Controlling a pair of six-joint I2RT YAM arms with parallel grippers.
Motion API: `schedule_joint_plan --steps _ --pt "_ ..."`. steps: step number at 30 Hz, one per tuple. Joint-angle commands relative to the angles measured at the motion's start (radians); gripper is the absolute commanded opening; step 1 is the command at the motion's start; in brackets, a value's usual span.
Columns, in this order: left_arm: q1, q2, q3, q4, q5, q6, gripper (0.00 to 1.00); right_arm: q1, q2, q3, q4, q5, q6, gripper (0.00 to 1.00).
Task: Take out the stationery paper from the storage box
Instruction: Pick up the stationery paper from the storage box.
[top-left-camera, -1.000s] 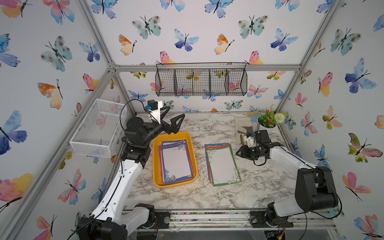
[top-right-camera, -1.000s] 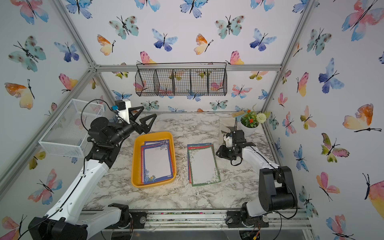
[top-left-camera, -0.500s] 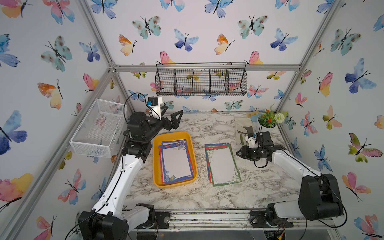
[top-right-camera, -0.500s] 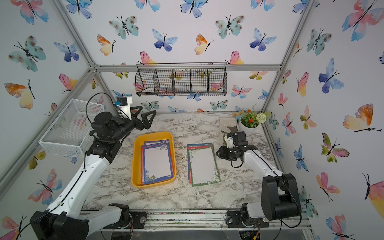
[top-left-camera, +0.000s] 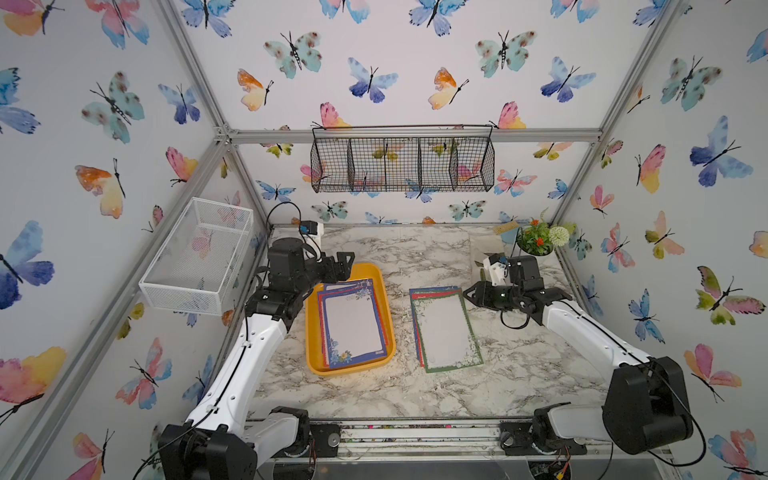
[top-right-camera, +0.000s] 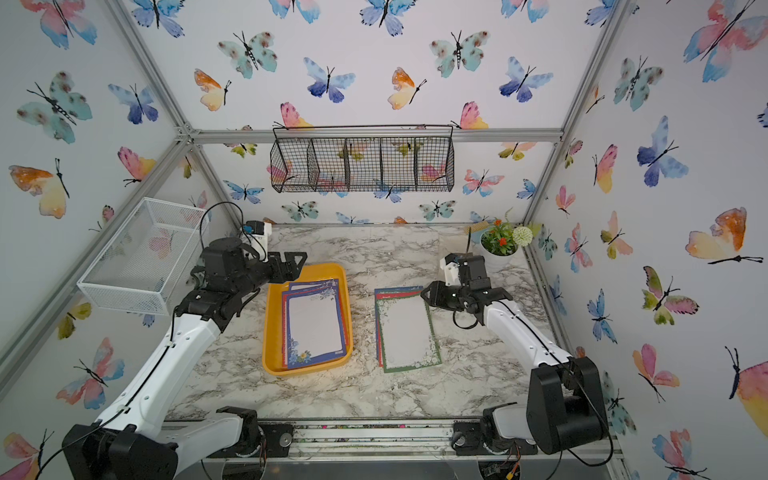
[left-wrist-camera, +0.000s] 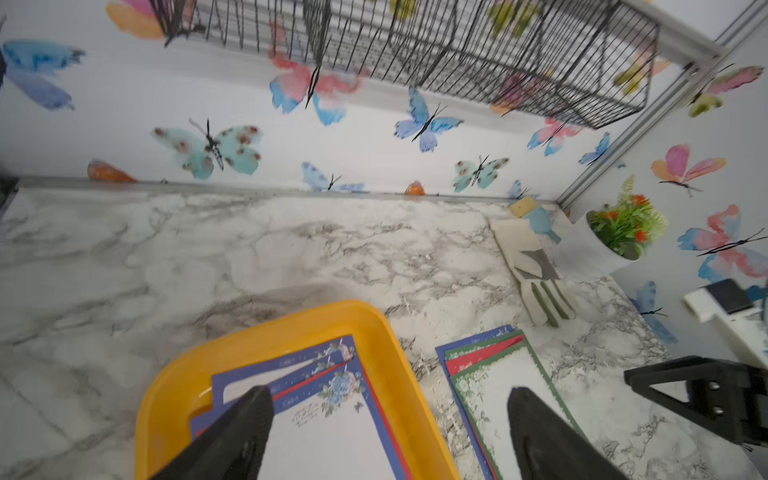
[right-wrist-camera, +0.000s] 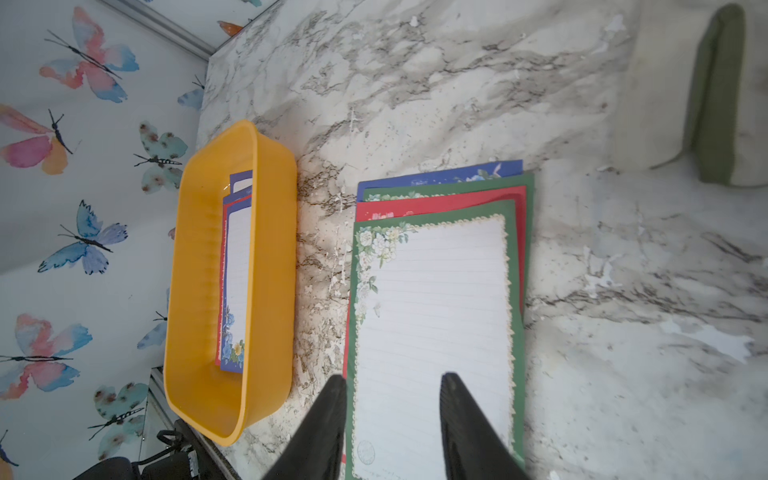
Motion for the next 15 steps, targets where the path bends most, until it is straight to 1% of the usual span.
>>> schedule_joint_plan --steps 1,5,8,11,15 --pt "0.010 0.003 -0.066 -0.061 -0.056 0.007 0.86 0.082 0.018 0.058 0.025 0.044 0.017 0.40" --pt "0.013 0.053 -0.107 -0.087 -0.112 0.002 0.81 0.198 0.057 0.092 0.034 0.137 0.019 0.40" --pt "0.015 0.101 -0.098 -0.128 -0.135 -0.002 0.77 0.257 0.096 0.117 0.042 0.162 0.026 0.39" --pt "0.015 0.149 -0.084 -0.165 -0.124 0.004 0.76 0.312 0.123 0.131 0.077 0.174 0.045 0.39" --pt "0.015 0.187 -0.090 -0.170 -0.107 0.002 0.75 0.379 0.166 0.158 0.112 0.193 0.056 0.39"
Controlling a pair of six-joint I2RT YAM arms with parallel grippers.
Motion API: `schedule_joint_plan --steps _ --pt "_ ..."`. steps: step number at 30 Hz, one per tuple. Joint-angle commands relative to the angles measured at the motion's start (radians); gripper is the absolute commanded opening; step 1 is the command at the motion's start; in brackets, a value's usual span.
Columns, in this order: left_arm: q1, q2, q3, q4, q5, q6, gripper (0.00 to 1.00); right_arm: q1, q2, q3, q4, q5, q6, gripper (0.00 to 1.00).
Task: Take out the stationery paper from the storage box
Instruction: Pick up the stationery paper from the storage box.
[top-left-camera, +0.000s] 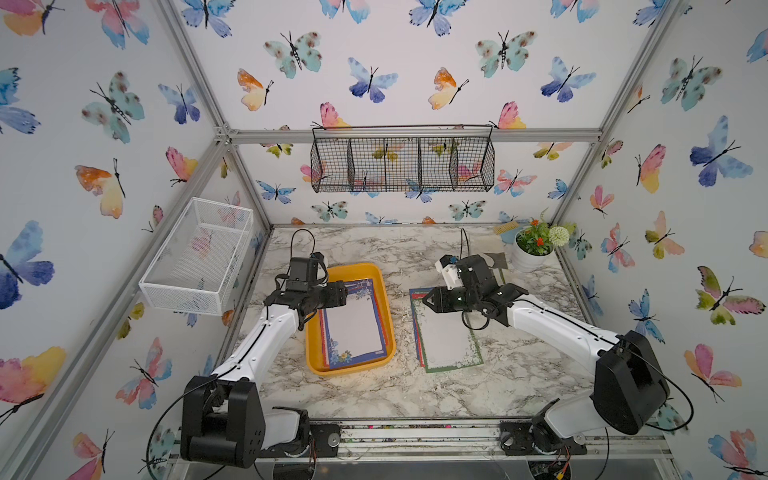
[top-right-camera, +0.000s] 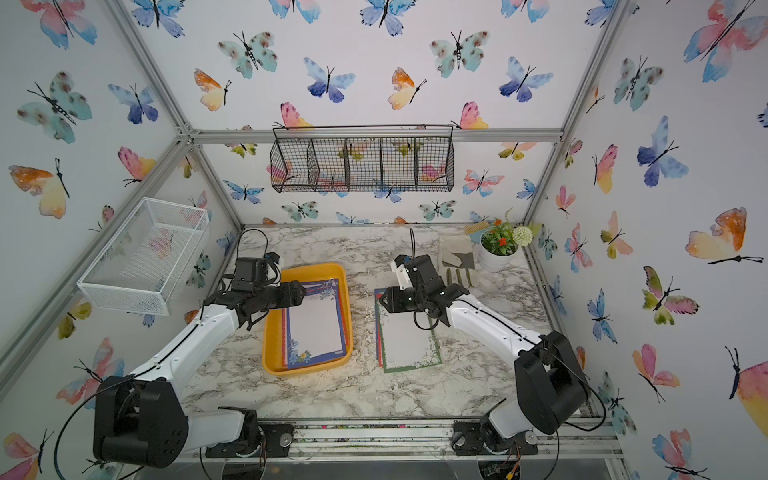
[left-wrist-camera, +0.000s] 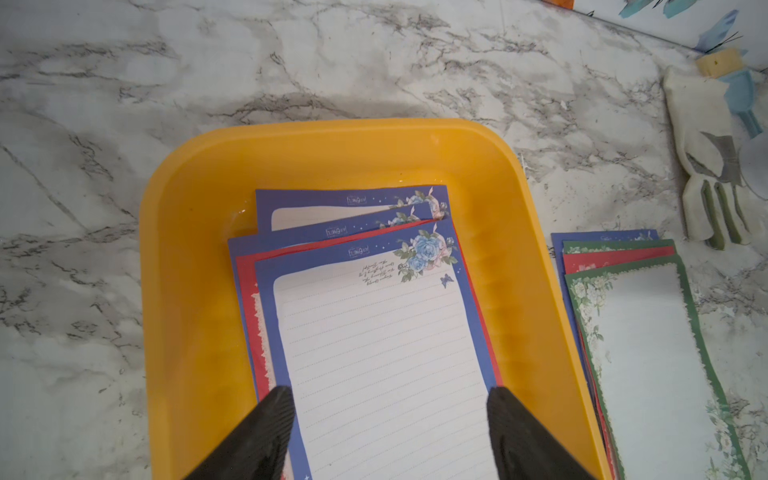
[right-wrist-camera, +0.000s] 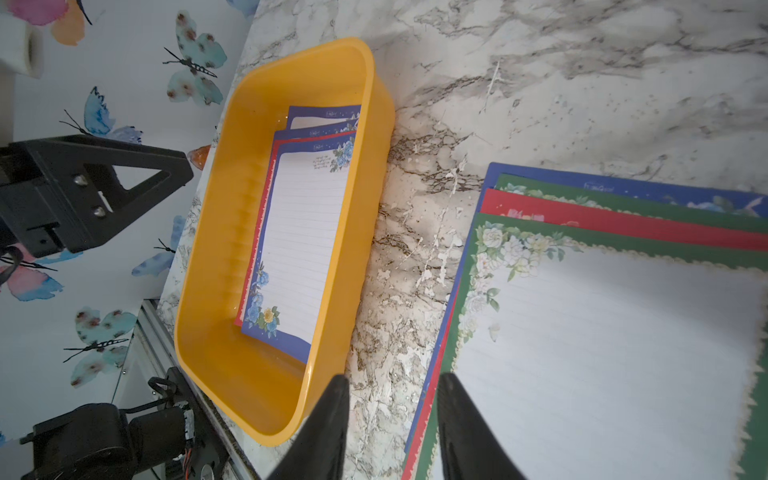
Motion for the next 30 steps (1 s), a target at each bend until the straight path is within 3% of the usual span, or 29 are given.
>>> schedule_joint_plan --steps 1,12,30 --pt "0.007 0.022 0.010 -0.038 -0.012 0.004 0.74 0.045 0.037 0.052 0.051 0.044 0.019 0.39" --pt "0.005 0.125 0.017 -0.095 -0.121 0.005 0.72 0.159 0.207 0.177 0.088 0.056 0.047 0.37" --pt "0.006 0.285 0.046 -0.132 -0.108 0.003 0.71 0.183 0.346 0.218 0.138 0.010 0.068 0.36"
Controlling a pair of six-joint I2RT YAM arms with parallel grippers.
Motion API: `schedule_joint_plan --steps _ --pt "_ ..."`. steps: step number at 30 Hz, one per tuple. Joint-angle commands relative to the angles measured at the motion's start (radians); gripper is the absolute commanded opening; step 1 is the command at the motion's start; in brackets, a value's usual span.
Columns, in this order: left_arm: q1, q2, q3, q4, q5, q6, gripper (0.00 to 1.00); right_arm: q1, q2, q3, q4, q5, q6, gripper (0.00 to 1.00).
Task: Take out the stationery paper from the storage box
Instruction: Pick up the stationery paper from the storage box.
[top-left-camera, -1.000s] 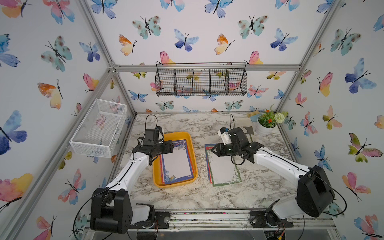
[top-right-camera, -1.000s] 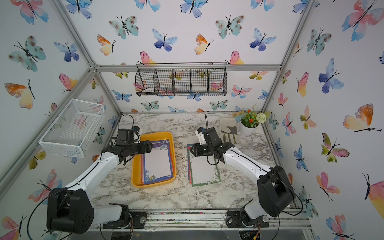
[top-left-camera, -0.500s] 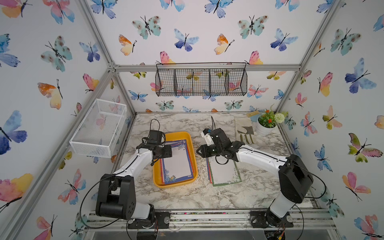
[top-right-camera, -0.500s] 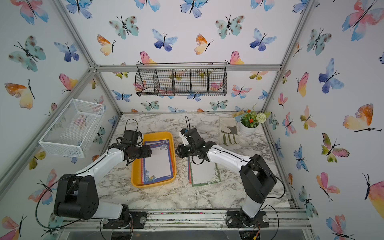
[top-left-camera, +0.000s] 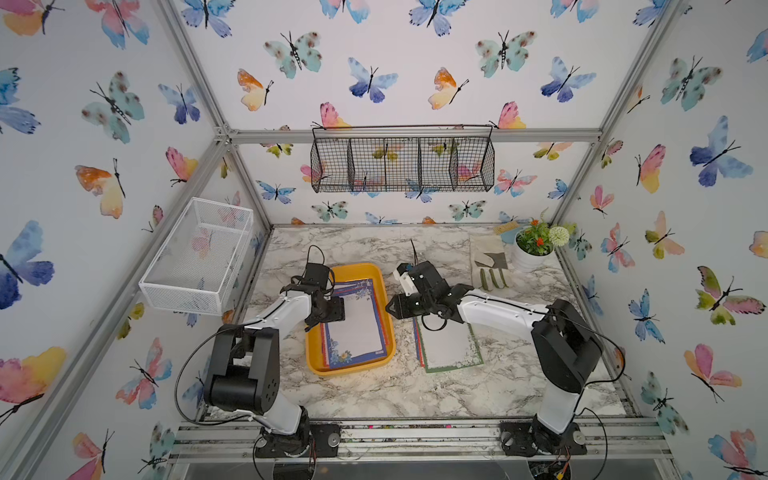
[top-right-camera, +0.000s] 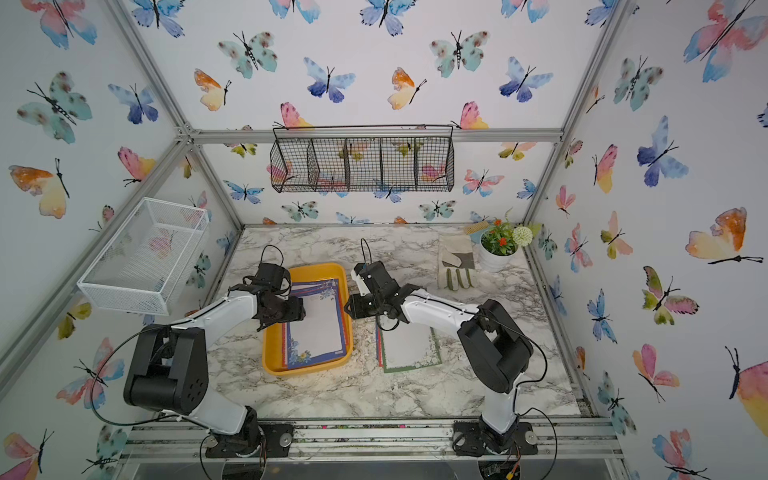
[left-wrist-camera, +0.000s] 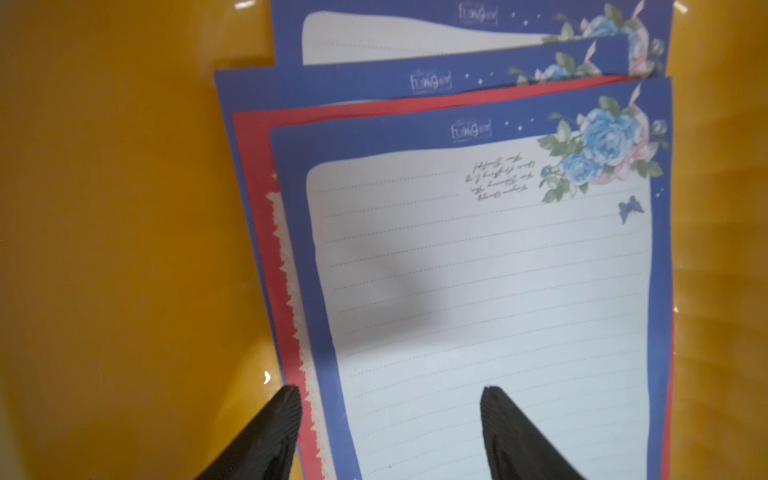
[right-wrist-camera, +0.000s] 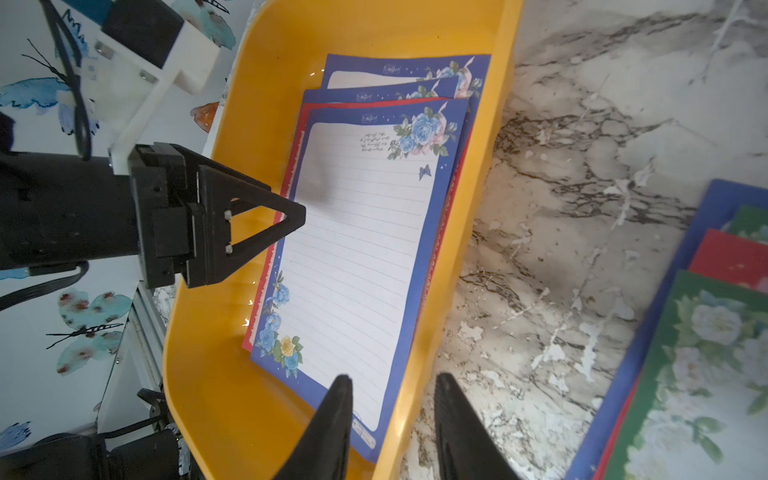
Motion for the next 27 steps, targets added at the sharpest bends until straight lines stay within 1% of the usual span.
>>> schedule_joint_plan --steps 1,6,9,17,27 --pt "0.006 0.021 0.026 -0.035 -0.002 0.003 0.71 0.005 0.017 0.024 0.015 -0.012 0.004 0.36" --pt "0.005 0.045 0.033 -0.034 0.043 0.000 0.71 0.005 0.020 0.025 0.021 -0.011 0.002 0.36" --pt "0.005 0.070 0.042 -0.039 0.041 -0.008 0.73 0.005 0.025 0.026 0.023 -0.011 0.004 0.36" --pt "0.005 0.110 0.055 -0.043 0.050 -0.027 0.73 0.005 0.016 0.015 0.025 -0.006 0.004 0.36" --pt "0.003 0.089 0.052 -0.045 -0.024 -0.035 0.75 0.005 0.026 0.015 0.032 -0.026 0.006 0.35"
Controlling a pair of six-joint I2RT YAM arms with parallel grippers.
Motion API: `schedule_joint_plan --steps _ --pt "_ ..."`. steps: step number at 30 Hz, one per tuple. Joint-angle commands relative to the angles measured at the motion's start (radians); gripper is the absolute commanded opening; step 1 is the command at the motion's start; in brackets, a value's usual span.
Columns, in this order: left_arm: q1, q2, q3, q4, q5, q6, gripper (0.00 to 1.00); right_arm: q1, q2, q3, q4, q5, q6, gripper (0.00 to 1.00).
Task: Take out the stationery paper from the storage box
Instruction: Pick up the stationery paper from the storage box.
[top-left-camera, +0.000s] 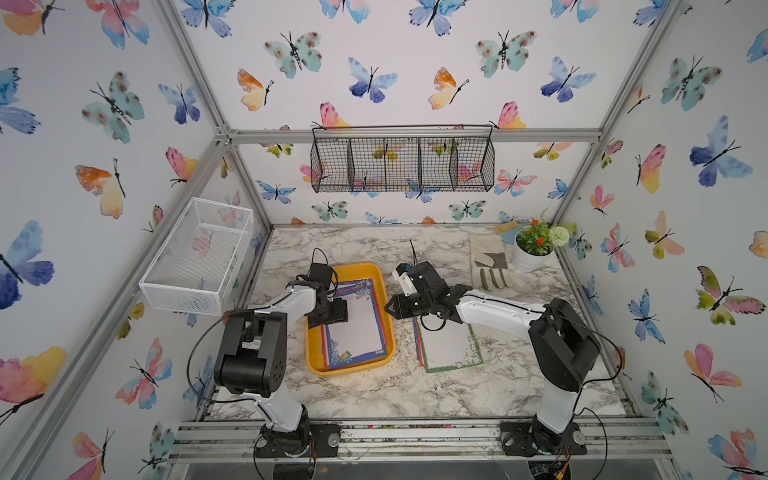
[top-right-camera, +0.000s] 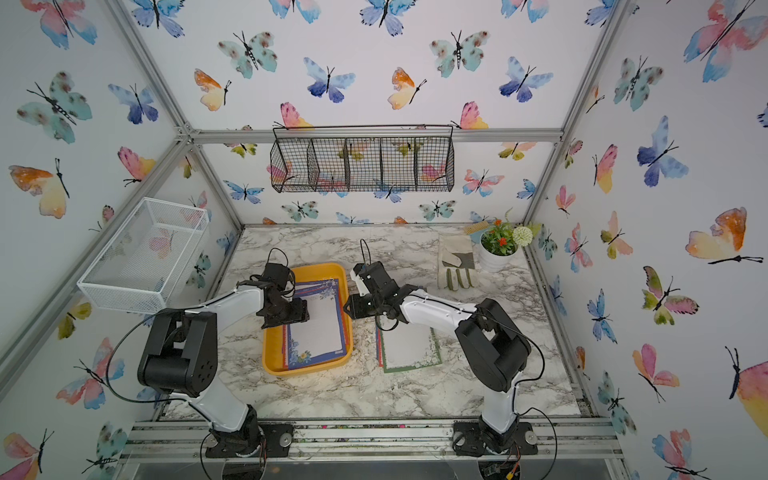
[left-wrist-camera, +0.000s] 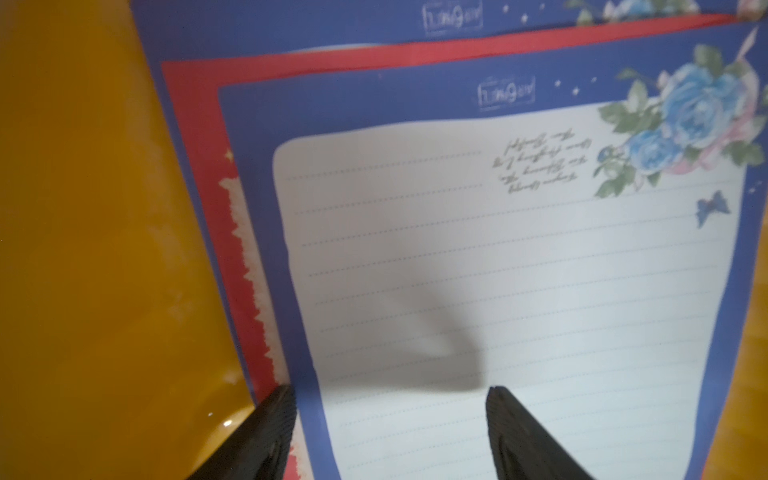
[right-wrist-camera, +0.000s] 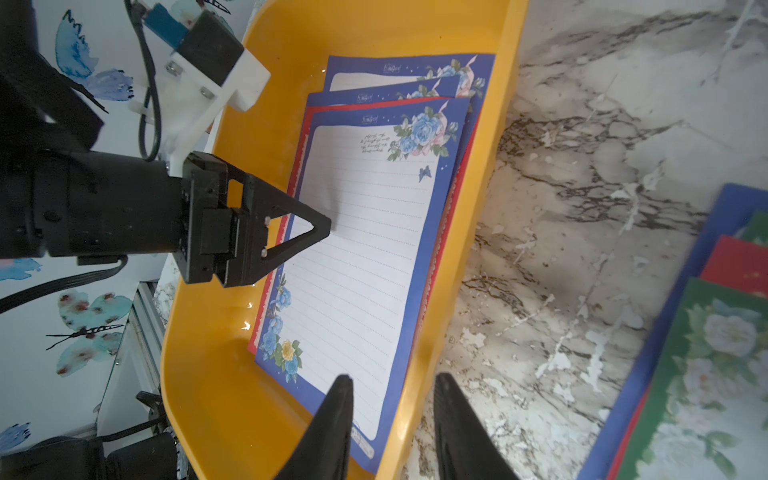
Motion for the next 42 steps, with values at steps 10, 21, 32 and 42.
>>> schedule_joint_plan --steps 10,21,32,42 --pt "0.001 0.025 0.024 -0.026 0.021 -0.001 0.70 0.005 0.029 0.020 0.015 -0.034 0.003 0.33" --pt "0.001 0.024 0.027 -0.028 0.028 0.004 0.69 0.005 0.066 0.033 -0.010 -0.028 0.010 0.32" --pt "0.001 0.000 0.023 -0.013 0.083 0.006 0.68 0.005 0.096 0.029 0.007 -0.056 0.020 0.25" --pt "0.001 -0.028 0.014 0.019 0.187 0.001 0.67 0.005 0.104 0.009 0.056 -0.089 0.046 0.18"
